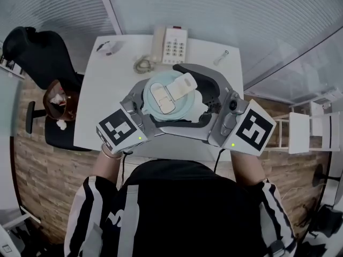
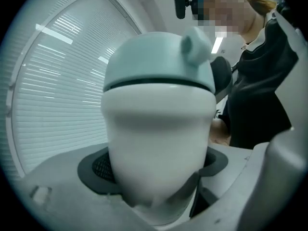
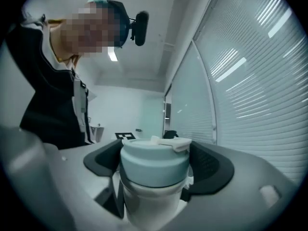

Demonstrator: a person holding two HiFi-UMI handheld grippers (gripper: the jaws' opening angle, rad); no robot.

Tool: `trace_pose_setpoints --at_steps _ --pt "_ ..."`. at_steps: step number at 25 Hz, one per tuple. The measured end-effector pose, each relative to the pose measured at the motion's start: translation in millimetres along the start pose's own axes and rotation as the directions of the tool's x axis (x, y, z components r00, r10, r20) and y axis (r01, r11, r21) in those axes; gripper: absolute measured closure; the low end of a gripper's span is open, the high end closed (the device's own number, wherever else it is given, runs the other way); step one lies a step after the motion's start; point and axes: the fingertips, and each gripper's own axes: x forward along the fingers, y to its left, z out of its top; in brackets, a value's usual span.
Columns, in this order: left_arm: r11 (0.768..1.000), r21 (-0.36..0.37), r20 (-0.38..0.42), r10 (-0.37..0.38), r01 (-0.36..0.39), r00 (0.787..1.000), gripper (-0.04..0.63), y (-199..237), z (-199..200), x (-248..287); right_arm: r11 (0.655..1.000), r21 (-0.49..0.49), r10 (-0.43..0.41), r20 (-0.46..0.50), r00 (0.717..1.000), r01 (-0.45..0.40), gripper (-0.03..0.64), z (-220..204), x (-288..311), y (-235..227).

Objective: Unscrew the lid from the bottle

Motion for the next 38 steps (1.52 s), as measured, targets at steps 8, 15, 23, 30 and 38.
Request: trace_pose_setpoints --at_steps 8,15,23,30,38 --pt "0.962 0.01 -0.05 -0.274 0.274 0.961 0.147 -39.5 -1.0 -12.9 0.932 0.034 0.36 0.002 0.933 -0.36 0.177 1.2 -3.4 29.3" --pt "0.917 0.008 -0.097 -0.396 0.398 0.913 0.149 -63.4 -9.9 -18.6 0.817 0.0 0.576 0.008 0.817 -0.576 0.176 -0.3 -10.0 52.0" --pt "0.882 0.047 -0.104 -0.462 0.468 0.881 0.147 -77.0 -8.4 -20.6 0.668 0.022 0.743 0.047 0.668 -0.744 0.175 3.9 -15.8 64.7" --pt "0.979 0.019 -0.034 -0.204 0.205 0.978 0.147 -27.2 -11.9 -17.8 0.942 -0.025 0.335 0.076 0.939 -0.334 0.169 12.3 -6.0 23.1" --pt "0.989 0.029 0.006 0.145 -0.145 0.989 0.147 27.7 -8.0 -19.2 0.979 0.0 -0.203 0.135 0.97 0.205 0.164 9.5 9.4 -4.7"
